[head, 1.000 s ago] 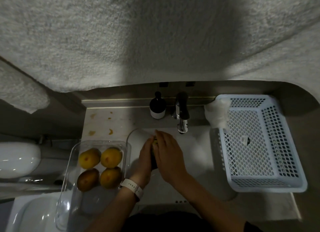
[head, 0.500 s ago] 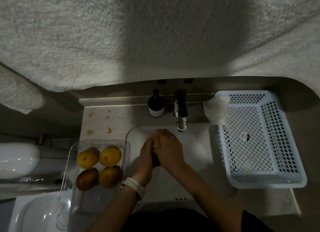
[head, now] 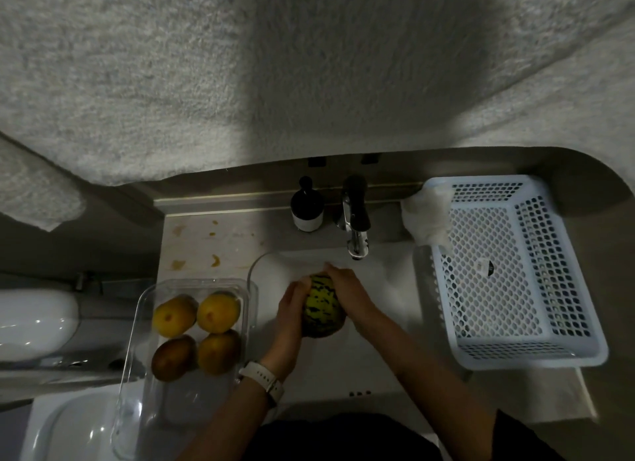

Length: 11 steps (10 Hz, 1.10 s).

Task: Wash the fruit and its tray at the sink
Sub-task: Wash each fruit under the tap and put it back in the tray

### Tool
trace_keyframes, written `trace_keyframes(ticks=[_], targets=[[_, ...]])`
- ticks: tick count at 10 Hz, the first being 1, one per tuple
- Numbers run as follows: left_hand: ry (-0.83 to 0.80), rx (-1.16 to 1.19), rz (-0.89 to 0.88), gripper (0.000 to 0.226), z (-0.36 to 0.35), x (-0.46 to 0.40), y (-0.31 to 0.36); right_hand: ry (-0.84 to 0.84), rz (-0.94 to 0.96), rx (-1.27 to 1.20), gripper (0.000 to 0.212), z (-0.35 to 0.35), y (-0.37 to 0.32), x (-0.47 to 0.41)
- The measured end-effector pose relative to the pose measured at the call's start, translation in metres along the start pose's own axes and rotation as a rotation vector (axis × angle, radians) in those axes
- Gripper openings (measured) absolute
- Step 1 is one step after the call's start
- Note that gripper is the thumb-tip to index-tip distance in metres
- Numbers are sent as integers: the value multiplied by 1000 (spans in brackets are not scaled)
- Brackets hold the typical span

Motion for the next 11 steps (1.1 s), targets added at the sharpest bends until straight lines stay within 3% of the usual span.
trace_keyframes(ticks=[1,2,3,4,5,6,7,8,9,10,11], targets=[[19,80,-14,45,-4,6,4,-22,-136,-313,32,4,8,0],[11,187,90,54,-10,9,2,186,-14,-337,38,-9,30,0],[-69,255,141,53,-9,10,-1,259,437,-156,31,-26,37,22],[-143,326,206,31,-7,5,-13,-117,391,87,34,-47,35,26],[-93,223,202,32,-7,2,-20,453,483,746,16,-30,20,14],[-29,74,218,41,-6,0,-14,53,303,492,44,-9,-5,8],[-7,28,219,50,-1,-3,-4,-128,135,432,44,-3,-14,-3],[-134,118,390,60,7,-6,7,-171,26,180,40,8,-13,-6],[-352,177,526,68,16,-9,17,-136,24,28,37,9,-2,-8],[-334,257,580,69,10,-11,19,47,130,-61,28,1,7,-5],[-234,402,568,68,-3,-12,12,220,336,12,29,1,18,-1]])
Point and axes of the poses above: each hand's wrist, its own x-axis away from the middle knuckle, its own z-axis out of the back of the hand, y = z × x, the point moved 1 cm from there along -x, towards the middle knuckle, and after that the axes turned 1 degree about z, right-handed, at the moved point
